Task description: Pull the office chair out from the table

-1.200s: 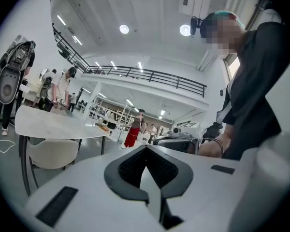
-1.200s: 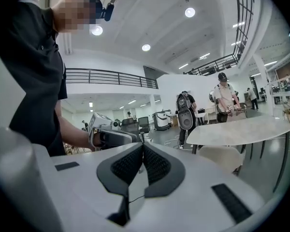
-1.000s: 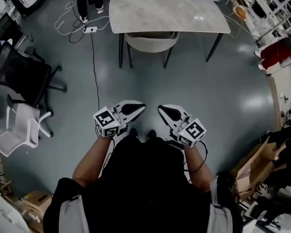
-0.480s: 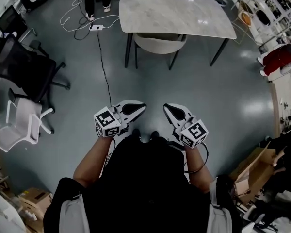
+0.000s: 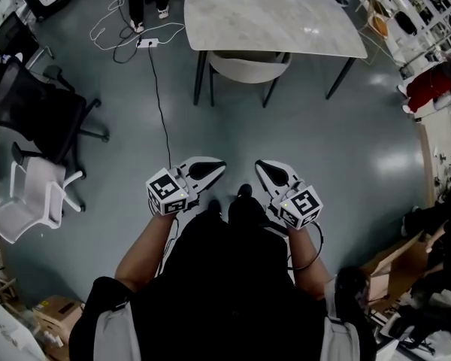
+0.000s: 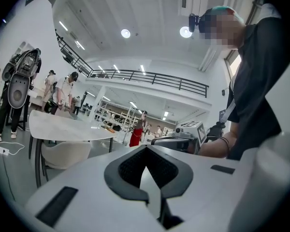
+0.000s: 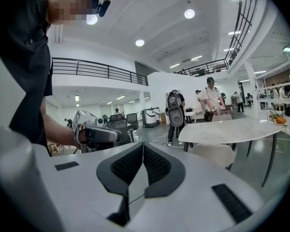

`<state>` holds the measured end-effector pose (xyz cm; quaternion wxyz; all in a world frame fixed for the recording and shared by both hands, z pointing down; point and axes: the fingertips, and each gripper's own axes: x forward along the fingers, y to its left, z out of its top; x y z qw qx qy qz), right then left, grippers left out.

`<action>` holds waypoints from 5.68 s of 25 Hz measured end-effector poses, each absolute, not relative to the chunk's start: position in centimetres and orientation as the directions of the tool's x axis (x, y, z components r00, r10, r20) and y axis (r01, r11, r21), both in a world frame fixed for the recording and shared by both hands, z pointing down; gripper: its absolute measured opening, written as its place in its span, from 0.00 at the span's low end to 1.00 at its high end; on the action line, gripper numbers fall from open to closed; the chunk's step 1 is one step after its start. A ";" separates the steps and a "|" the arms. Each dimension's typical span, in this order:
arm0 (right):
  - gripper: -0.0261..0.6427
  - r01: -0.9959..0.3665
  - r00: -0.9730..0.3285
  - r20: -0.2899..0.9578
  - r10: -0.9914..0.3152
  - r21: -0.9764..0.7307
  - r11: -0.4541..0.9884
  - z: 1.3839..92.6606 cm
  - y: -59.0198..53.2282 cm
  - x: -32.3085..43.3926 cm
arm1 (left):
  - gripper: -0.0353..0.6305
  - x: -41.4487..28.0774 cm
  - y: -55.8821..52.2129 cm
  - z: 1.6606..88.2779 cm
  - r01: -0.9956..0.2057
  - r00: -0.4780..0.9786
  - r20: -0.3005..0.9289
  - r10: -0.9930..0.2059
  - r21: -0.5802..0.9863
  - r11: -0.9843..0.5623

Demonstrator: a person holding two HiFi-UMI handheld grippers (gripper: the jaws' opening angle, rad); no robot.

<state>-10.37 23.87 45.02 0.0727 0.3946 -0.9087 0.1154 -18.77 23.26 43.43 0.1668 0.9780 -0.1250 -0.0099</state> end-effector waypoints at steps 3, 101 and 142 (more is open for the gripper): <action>0.07 -0.736 -0.675 0.232 -0.700 -0.157 0.658 45.5 23.3 -9.8 | 0.07 -18.2 22.5 43.6 -0.237 0.970 0.025 -0.242 0.331 -0.913; 0.07 -0.392 -0.718 0.610 -0.335 0.044 0.919 55.3 -26.1 3.3 | 0.07 2.1 -28.0 53.5 -0.246 0.777 0.588 -0.226 -0.047 -0.968; 0.37 -0.118 -0.440 0.897 -0.054 0.002 0.993 71.3 -23.4 3.3 | 0.49 2.6 -24.0 71.1 0.142 0.409 0.912 -0.019 -0.084 -0.986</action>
